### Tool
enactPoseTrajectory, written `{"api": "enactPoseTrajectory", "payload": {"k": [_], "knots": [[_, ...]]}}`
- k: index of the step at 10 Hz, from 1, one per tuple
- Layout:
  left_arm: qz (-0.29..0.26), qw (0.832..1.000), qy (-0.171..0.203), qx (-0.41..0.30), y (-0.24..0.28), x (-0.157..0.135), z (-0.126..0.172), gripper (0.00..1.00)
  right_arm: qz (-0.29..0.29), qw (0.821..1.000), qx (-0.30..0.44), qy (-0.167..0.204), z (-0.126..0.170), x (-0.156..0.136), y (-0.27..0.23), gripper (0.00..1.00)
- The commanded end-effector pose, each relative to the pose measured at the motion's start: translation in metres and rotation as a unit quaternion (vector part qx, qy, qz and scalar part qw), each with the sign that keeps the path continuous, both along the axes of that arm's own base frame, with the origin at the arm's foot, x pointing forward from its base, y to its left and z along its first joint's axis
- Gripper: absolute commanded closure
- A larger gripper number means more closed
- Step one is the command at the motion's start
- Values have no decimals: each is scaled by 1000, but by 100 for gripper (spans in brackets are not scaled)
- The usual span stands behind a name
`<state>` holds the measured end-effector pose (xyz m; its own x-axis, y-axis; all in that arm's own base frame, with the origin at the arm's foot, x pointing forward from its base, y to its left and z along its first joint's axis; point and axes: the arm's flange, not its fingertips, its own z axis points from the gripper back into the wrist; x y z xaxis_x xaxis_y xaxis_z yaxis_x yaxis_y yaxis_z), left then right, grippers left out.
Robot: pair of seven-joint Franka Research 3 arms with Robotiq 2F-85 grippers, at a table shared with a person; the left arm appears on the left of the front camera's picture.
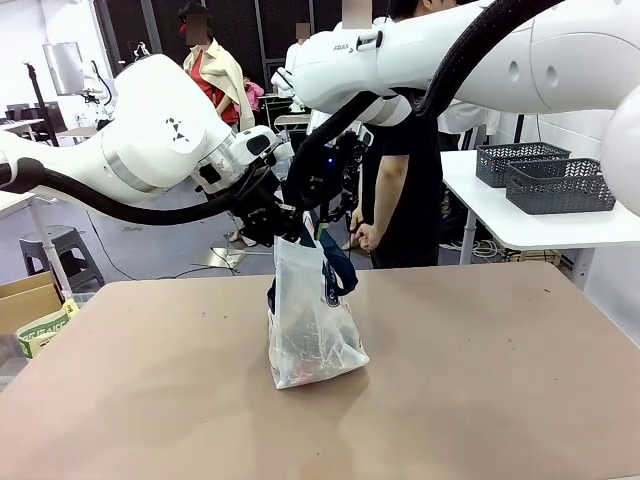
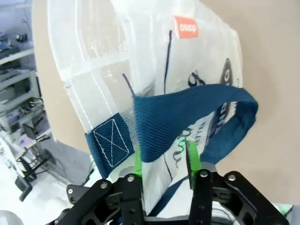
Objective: Transfer purchased items from the store into the shopping bag.
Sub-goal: Move the Reusable shopping bag to the right side of the table.
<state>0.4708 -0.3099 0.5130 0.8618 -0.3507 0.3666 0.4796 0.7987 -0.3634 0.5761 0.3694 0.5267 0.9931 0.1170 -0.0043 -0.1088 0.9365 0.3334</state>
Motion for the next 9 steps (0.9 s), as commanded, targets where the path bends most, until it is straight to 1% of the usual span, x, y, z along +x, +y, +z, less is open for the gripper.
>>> {"api": "enactPoseTrajectory", "payload": {"k": [1, 3, 4, 5, 6, 7, 8, 9], "knots": [[1, 1000, 0, -1, 0, 0, 1, 100, -10, 1000, 30, 0, -2, -7, -20, 0], [1, 1000, 0, -1, 0, 0, 1, 100, -39, 999, 33, 11, -4, 0, -50, 0], [1, 1000, 0, -1, 0, 0, 1, 100, -45, 998, 36, 10, -5, 1, -66, 0], [1, 1000, 0, -1, 0, 0, 1, 100, -34, 998, 50, 3, -4, -3, -84, 0], [1, 1000, 0, -1, 0, 0, 1, 100, 4, 998, 56, -9, -1, -12, -101, 0], [1, 1000, 0, -1, 0, 0, 1, 100, 23, 997, 67, -33, 3, -22, -120, 0], [1, 1000, 0, -1, 0, 0, 1, 100, 51, 993, 79, -65, 8, -33, -135, 0], [1, 1000, 0, -1, 0, 0, 1, 100, 81, 987, 89, -106, 15, -44, -149, 0]]}}
